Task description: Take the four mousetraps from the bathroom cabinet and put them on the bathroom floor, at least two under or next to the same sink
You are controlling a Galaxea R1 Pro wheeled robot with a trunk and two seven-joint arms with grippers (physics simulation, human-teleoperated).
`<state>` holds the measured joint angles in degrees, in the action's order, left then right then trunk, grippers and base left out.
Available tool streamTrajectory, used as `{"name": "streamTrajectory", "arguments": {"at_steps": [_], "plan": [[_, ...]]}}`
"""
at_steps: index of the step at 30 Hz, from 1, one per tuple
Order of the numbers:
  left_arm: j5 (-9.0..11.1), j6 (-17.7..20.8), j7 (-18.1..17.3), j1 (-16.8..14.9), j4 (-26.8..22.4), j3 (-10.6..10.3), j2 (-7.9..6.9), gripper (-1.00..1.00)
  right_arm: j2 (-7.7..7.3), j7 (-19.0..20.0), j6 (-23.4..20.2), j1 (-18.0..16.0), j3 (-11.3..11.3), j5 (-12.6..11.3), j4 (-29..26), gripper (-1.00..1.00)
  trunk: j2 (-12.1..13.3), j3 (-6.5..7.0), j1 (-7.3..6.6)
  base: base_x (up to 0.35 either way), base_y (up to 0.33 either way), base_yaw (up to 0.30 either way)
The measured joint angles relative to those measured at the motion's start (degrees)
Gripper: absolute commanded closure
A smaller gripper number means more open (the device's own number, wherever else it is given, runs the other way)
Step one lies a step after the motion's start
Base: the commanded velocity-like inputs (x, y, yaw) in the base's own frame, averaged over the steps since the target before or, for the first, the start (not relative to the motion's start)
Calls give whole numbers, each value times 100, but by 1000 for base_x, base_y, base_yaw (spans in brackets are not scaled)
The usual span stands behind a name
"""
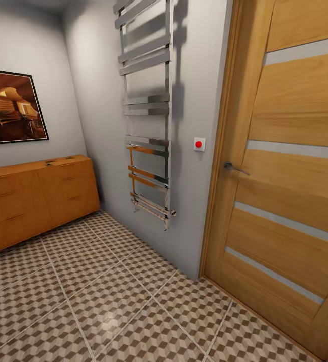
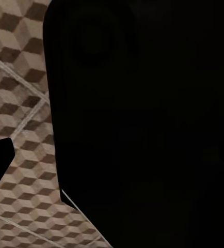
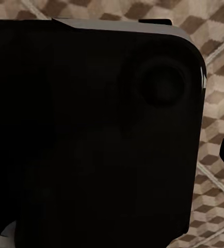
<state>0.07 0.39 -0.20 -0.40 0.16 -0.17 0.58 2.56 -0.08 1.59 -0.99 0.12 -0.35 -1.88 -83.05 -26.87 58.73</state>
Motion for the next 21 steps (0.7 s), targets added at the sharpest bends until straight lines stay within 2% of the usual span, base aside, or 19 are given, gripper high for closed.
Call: {"name": "streamTrajectory", "arguments": {"at_steps": [9, 21], "plan": [[1, -27, -7, -1, -12, 7, 24, -100, 5, 0, 258, -3, -15, -6, -10, -100, 0, 0, 0, 0, 0, 0], [1, -294, -6, 0, -135, 31, 31, -100, 16, 4, 311, -4, -17, -15, -40, -100, 0, 0, 0, 0, 0, 0]]}}
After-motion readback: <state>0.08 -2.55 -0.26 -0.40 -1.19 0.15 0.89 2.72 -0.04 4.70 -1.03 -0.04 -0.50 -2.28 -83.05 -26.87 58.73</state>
